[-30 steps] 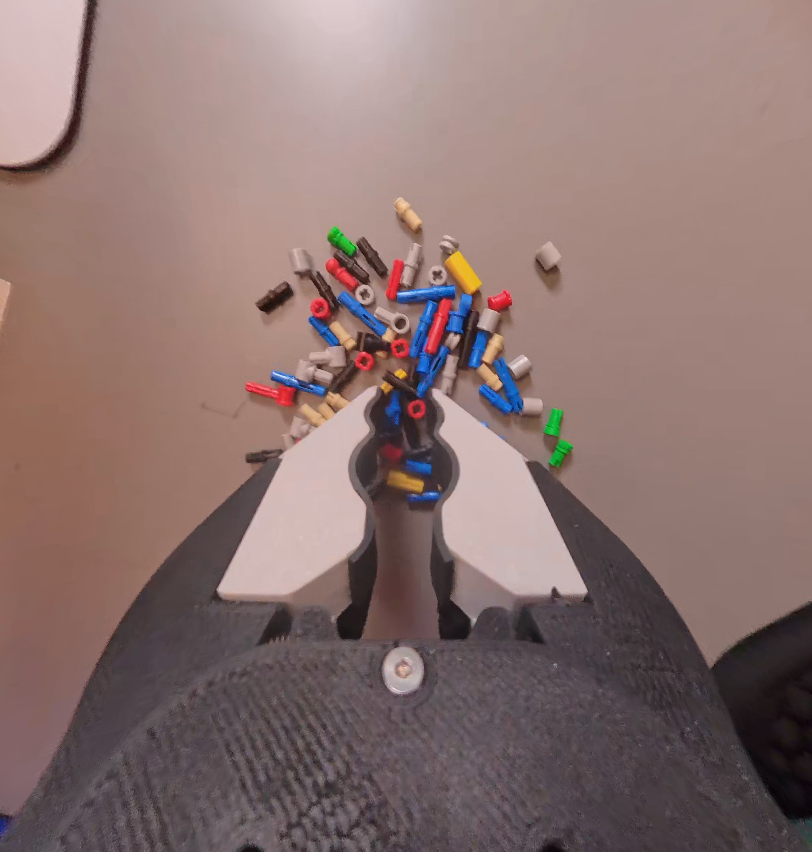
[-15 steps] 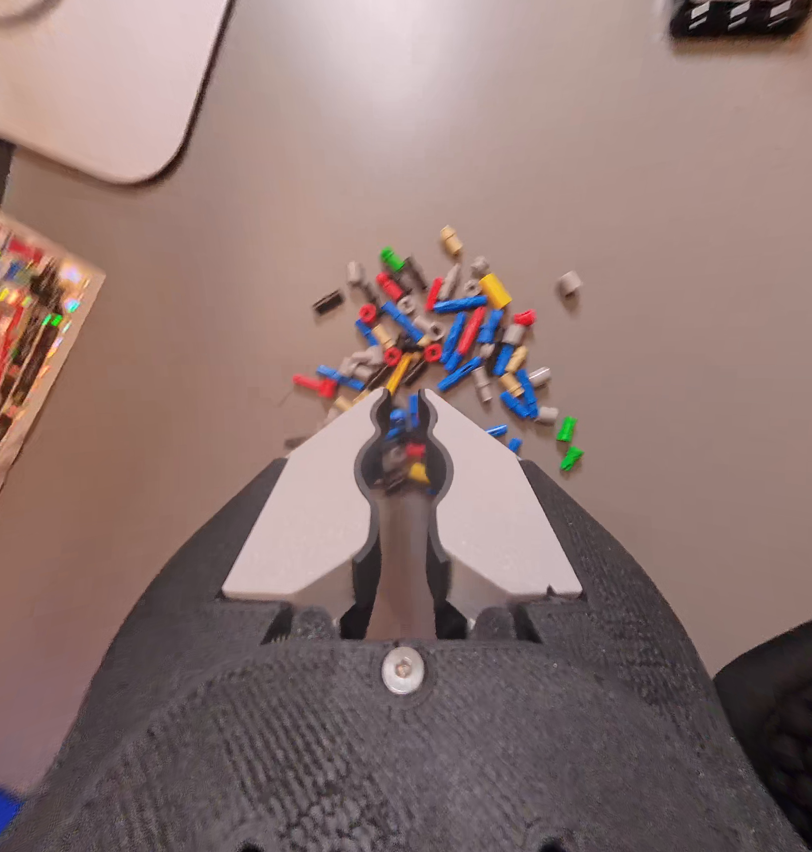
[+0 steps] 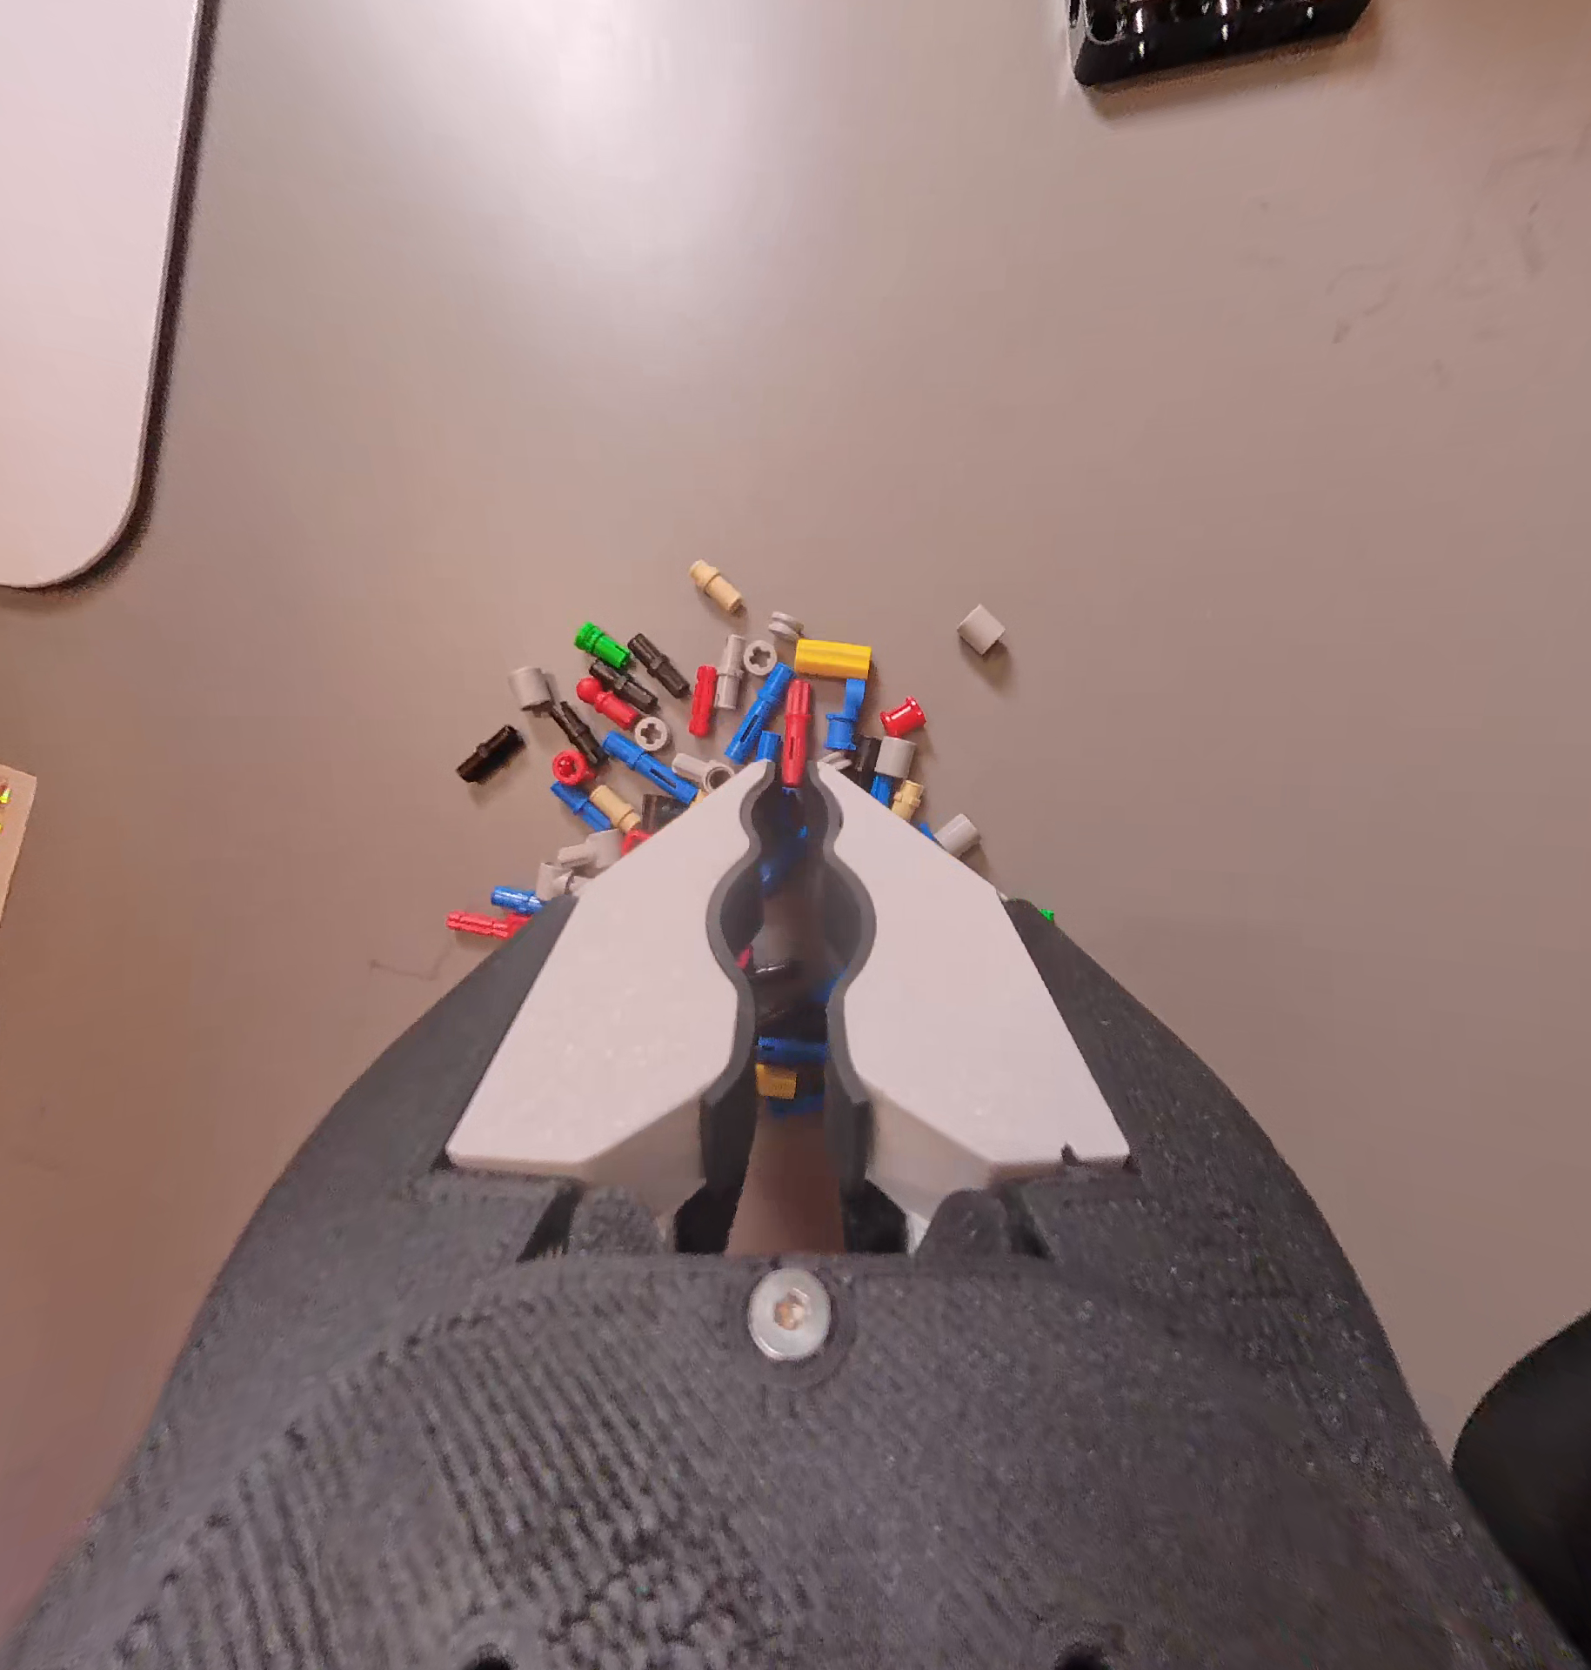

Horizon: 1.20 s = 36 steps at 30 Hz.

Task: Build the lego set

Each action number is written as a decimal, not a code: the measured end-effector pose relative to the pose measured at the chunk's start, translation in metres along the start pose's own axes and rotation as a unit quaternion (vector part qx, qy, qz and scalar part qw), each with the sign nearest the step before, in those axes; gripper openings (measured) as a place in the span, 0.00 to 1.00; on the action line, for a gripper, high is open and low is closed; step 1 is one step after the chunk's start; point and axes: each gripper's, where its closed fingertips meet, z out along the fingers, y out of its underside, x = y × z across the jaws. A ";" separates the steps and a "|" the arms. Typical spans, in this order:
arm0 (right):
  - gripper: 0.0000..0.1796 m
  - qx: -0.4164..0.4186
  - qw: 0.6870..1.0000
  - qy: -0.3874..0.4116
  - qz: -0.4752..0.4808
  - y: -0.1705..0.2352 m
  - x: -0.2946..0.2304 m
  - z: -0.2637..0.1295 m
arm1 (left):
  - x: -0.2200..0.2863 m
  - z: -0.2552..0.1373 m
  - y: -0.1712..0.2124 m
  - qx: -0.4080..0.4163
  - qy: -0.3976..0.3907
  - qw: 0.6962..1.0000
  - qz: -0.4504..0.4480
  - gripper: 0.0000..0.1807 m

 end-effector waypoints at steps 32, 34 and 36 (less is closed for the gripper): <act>0.02 0.032 0.980 -0.116 -0.156 -0.032 -0.111 0.033 | 0.109 -0.015 -0.129 0.236 0.170 0.956 0.028 0.02; 0.02 0.036 0.980 -0.119 -0.155 -0.033 -0.112 0.032 | 0.110 -0.014 -0.129 0.236 0.171 0.956 0.029 0.02; 0.03 0.039 0.980 -0.119 -0.153 -0.035 -0.113 0.032 | 0.110 -0.013 -0.129 0.233 0.169 0.957 0.030 0.02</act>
